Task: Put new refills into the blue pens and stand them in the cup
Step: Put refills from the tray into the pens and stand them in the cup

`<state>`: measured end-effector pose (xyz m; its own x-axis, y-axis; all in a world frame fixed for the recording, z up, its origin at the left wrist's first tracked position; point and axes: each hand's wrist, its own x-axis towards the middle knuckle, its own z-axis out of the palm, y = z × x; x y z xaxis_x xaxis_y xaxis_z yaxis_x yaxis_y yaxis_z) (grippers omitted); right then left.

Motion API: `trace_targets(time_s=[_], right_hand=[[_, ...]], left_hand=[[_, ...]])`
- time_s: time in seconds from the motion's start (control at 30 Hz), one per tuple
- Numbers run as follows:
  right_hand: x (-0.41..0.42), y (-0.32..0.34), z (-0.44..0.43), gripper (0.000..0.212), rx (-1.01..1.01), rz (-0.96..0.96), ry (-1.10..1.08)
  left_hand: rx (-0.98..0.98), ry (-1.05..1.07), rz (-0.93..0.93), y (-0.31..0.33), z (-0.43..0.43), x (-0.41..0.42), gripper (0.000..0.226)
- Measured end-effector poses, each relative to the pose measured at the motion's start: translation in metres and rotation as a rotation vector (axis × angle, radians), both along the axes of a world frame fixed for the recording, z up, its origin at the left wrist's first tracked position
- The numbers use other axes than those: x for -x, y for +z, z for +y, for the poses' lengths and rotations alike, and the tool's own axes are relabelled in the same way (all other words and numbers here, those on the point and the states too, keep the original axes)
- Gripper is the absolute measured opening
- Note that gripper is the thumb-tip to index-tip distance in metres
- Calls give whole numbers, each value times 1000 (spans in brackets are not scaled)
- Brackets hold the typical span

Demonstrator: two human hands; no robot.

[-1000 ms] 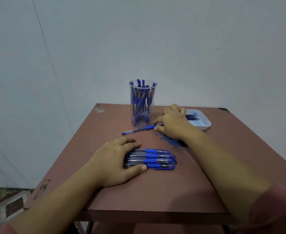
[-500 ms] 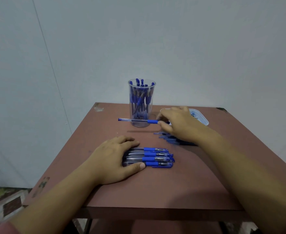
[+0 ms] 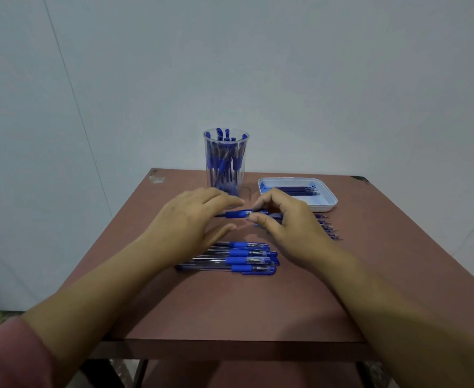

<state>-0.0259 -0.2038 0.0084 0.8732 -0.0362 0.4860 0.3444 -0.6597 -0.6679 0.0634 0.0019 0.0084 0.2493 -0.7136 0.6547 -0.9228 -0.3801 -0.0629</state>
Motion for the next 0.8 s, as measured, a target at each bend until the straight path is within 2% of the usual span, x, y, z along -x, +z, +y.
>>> trace_targets(time_s=[0.13,0.23,0.37,0.5,0.7,0.8], right_hand=[[0,0,-3,11,-37,-13,17],[-2,1,-3,13,20,15,22],[-6,2,1,17,23,25,23],[-7,2,0,8,34,40,18],[-6,2,-5,6,88,38,-9],[-5,1,-18,24,71,1,-64]], left_hand=[[33,-39,163,-7,-7,-1,29],[76,-27,270,-13,-8,-1,24],[93,19,329,-18,-7,1,29],[81,21,403,-18,-6,1,30],[31,-19,521,-16,-7,0,32],[34,-18,556,-19,1,-4,34]])
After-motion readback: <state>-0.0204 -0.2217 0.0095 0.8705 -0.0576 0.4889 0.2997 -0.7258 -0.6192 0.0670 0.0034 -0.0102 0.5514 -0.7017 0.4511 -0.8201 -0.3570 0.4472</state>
